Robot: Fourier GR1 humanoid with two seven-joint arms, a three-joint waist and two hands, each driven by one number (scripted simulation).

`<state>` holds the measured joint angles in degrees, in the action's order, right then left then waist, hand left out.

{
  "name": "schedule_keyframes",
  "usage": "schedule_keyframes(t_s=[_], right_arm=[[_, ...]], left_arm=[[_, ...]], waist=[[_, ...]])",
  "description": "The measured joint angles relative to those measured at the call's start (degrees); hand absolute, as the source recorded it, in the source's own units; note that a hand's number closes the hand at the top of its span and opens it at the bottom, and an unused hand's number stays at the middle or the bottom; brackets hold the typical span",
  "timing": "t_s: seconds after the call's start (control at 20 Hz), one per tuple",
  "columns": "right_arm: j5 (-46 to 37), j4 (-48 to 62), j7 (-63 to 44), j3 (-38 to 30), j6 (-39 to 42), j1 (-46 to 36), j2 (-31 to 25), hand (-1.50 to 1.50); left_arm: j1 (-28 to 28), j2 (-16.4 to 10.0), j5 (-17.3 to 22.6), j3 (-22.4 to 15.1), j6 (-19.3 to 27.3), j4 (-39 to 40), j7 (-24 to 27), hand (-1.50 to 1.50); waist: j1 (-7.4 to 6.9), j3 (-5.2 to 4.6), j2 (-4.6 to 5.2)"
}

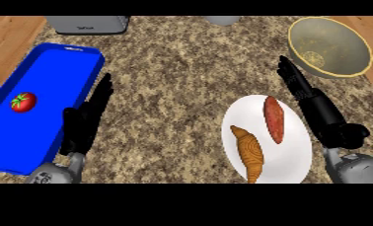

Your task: Pick the sweet potato from the plate and place it in the bowl

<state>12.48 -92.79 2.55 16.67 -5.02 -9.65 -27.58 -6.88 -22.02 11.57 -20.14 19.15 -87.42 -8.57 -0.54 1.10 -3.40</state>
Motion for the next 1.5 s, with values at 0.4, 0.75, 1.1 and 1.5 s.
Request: schedule_keyframes(t_s=[0.4,0.75,1.1,1.5], right_arm=[[-5.26,0.99,0.69,-8.82,-11.84,5.40,-1.53,1.50],[-10.07,11.41,5.52,-9.83,-18.40,4.27,5.45,-1.50],[-21.13,12.84,-7.44,-4.59,-13.85,-0.74,-4.38,-1.50],[-20.56,11.39,-29.48,3.06,10.15,-7.91,-14.73,-1.50]], left_arm=[[-2.03,-0.50,0.96,-1.10,-5.84,-4.60,3.55,0.00],[-2.45,2.28,1.41,-2.36,-11.59,-3.98,6.41,0.00],[-2.56,3.04,1.23,-2.46,-13.59,-3.13,7.21,0.00],[-3.24,2.83,1.40,-2.20,-14.98,-3.19,7.01,0.00]], waist=[[2.58,-1.29,2.84],[0.82,-1.11,3.42],[0.26,-1.24,3.41],[-0.74,-1.40,3.42]])
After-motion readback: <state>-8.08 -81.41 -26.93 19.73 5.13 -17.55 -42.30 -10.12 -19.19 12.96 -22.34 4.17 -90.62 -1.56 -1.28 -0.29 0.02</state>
